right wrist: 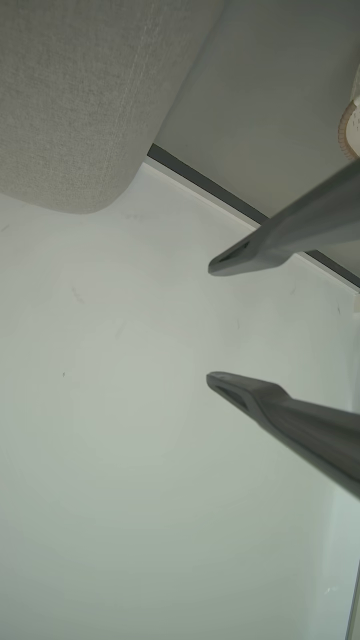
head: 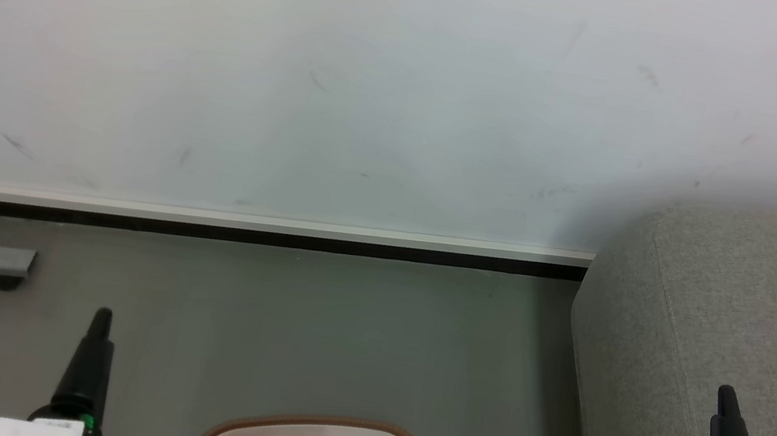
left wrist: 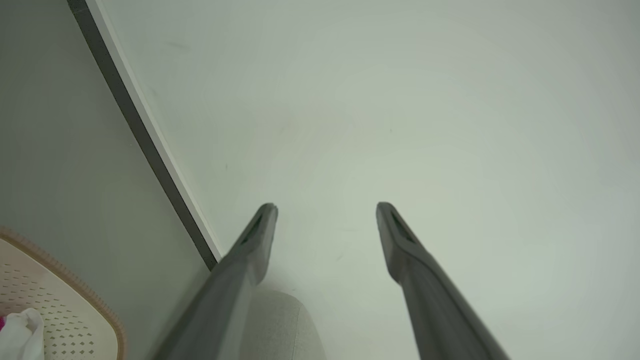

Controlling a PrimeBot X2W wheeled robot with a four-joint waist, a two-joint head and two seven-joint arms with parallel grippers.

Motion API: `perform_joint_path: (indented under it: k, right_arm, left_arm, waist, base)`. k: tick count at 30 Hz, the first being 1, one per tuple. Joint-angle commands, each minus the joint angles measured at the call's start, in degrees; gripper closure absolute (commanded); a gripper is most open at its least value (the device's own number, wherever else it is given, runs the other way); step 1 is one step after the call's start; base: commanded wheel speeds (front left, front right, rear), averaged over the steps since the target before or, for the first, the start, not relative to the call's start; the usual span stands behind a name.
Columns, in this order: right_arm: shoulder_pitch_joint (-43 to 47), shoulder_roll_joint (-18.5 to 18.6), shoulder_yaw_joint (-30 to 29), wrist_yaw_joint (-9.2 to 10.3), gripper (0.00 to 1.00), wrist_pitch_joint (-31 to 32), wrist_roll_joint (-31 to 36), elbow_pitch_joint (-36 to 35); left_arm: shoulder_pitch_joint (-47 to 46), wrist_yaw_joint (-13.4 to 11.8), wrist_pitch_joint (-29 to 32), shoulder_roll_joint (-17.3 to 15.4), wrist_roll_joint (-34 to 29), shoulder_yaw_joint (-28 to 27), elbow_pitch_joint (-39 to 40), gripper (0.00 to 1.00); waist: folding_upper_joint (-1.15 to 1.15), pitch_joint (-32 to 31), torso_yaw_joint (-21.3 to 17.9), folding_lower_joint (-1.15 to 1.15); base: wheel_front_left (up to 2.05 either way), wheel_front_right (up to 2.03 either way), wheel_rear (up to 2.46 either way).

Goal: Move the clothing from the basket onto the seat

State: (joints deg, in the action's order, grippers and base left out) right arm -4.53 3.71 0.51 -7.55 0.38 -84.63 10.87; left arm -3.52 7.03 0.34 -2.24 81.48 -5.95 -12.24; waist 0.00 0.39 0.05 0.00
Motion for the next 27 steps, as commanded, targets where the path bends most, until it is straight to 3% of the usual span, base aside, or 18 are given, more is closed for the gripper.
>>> perform_joint_path:
  k: [1, 10, 27]
  right_arm:
    - [-1.6, 0.8, 0.7, 0.02, 0.0, -0.6, 1.5, -1.4]
    - [-2.3, 1.6, 3.1, 0.03, 0.0, -2.6, 8.7, -2.7]
    - [-3.2, 3.8, 7.1, 0.05, 0.0, -5.9, 25.8, -3.0]
  left_arm:
    - [-1.2, 0.2, -0.6, -0.3, -2.3, -0.3, 1.4, 0.0]
    - [-0.9, 0.1, -2.6, -0.4, -13.2, -0.6, 2.9, 0.0]
    - [0.5, -3.0, -5.9, -0.5, -33.4, 1.8, 5.6, 0.0]
  waist:
    - [0.0, 0.0, 0.0, 0.0]
    - [0.0, 0.0, 0.0, 0.0]
    - [0.0, -0.1, 0.0, 0.0]
  base:
    - [0.0, 0.0, 0.0]
    - [0.0, 0.0, 0.0]
    - [0.0, 0.0, 0.0]
